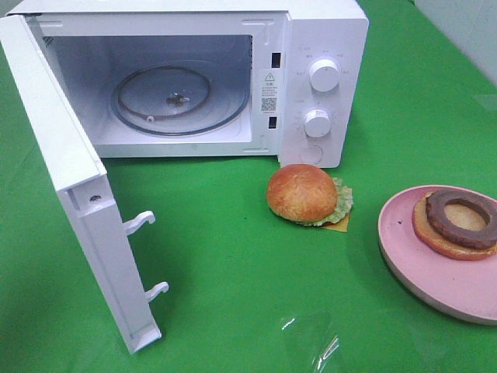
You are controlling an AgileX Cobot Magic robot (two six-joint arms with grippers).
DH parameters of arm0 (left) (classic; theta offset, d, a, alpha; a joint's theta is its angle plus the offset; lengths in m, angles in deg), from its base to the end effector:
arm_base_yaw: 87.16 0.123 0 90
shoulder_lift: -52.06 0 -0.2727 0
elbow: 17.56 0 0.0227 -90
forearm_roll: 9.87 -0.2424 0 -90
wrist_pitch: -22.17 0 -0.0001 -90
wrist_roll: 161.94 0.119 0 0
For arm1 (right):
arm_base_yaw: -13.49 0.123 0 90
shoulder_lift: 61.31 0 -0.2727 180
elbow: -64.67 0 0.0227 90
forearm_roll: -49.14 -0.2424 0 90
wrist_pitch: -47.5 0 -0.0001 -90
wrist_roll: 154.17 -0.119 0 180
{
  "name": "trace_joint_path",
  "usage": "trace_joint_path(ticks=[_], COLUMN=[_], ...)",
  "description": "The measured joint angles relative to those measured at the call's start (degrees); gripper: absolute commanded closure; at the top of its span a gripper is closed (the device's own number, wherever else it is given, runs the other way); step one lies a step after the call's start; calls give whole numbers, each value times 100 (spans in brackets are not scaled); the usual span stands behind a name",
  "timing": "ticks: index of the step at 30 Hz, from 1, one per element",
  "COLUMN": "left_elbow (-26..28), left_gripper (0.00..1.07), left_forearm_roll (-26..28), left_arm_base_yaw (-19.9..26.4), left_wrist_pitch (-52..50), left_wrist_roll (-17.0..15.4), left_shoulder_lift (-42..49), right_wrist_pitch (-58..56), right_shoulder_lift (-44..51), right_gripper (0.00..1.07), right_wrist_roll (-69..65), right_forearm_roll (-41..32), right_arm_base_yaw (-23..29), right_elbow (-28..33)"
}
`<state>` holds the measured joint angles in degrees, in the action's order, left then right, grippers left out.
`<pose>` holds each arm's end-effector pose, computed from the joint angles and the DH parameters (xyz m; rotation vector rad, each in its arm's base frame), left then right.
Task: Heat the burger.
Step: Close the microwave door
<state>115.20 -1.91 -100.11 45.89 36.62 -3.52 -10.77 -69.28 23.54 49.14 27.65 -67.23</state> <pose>0.1768 -0.0475 0.2458 0.4928 2.1492 -0.0778 0.0260 0.0065 0.2658 -0.2068 1.9896 0.1846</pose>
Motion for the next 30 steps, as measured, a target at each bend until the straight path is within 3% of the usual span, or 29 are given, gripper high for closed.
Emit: trace_joint_path(ticks=[3, 9, 12, 21, 30], left_elbow=[34, 367, 785, 1719, 3088], left_gripper=[106, 106, 106, 106, 106], left_forearm_roll=[367, 533, 533, 556, 567], left_arm_base_yaw=[0, -120, -372, -791, -1175], left_wrist_pitch=[-716, -1163, -1283, -1616, -1753], left_wrist_roll=[201, 304, 487, 498, 498], left_shoulder_lift=[-945, -2005, -2687, -3845, -5157], right_wrist_pitch=[0, 0, 0, 0, 0], right_shoulder_lift=[0, 0, 0, 0, 0], right_gripper=[51, 51, 51, 51, 51], right_wrist_roll=[0, 0, 0, 0, 0], right_forearm_roll=[0, 0, 0, 0, 0], right_arm_base_yaw=[0, 0, 0, 0, 0], right_elbow=[0, 0, 0, 0, 0])
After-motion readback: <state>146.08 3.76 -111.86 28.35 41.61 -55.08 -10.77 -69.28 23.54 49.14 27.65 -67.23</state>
